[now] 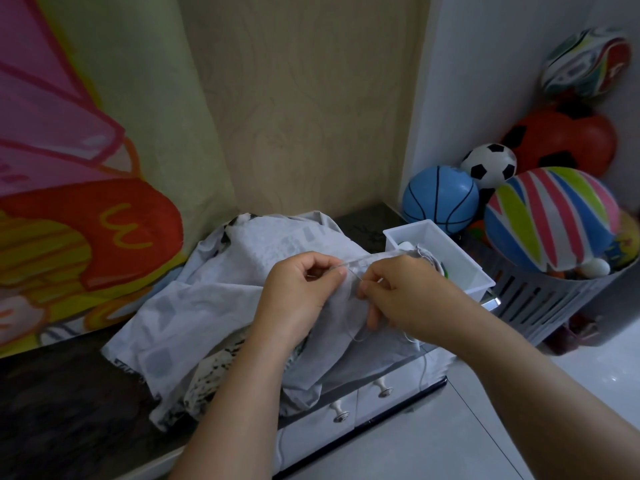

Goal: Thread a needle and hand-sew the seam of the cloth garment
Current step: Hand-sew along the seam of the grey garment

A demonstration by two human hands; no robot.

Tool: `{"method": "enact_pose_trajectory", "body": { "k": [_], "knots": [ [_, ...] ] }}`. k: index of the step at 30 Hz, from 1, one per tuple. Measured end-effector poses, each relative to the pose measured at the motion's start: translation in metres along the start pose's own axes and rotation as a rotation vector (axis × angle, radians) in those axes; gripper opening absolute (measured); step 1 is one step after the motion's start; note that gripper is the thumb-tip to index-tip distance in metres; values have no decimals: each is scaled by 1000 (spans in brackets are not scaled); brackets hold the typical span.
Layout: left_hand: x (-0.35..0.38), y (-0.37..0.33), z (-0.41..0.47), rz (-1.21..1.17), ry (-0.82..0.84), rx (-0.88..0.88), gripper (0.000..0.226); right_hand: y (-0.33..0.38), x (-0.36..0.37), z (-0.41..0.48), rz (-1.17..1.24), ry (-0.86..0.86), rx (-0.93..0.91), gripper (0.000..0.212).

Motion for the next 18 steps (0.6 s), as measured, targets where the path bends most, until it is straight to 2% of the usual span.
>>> {"method": "enact_pose_trajectory", "body": {
  "k": [8,11,13,15,18],
  "knots": [
    [1,-21,-9,218,-86,225,10,-4,1,8,13,-80,-40,24],
    [9,-27,-13,293,-83,295,8,-9,5,17,36,-51,25,12],
    [10,-26,-13,243,-95,270,10,-10,3,19,122,-102,39,8],
    [5,-19,-9,108,-122,173,14,-8,0,17,225,-169,-19,6],
    [-4,-6,-5,-64,-158,20,11,-1,-4,12,244,-148,-132,9]
  ]
}}
Point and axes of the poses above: each hand's wrist, its own z-axis towards the middle knuckle, its own x-axis out of the palm, y = z × x, the point moved 7 cm from there along z, towards the middle knuckle, and after that the axes turned 2 degrees about z, right-handed, at the moved point
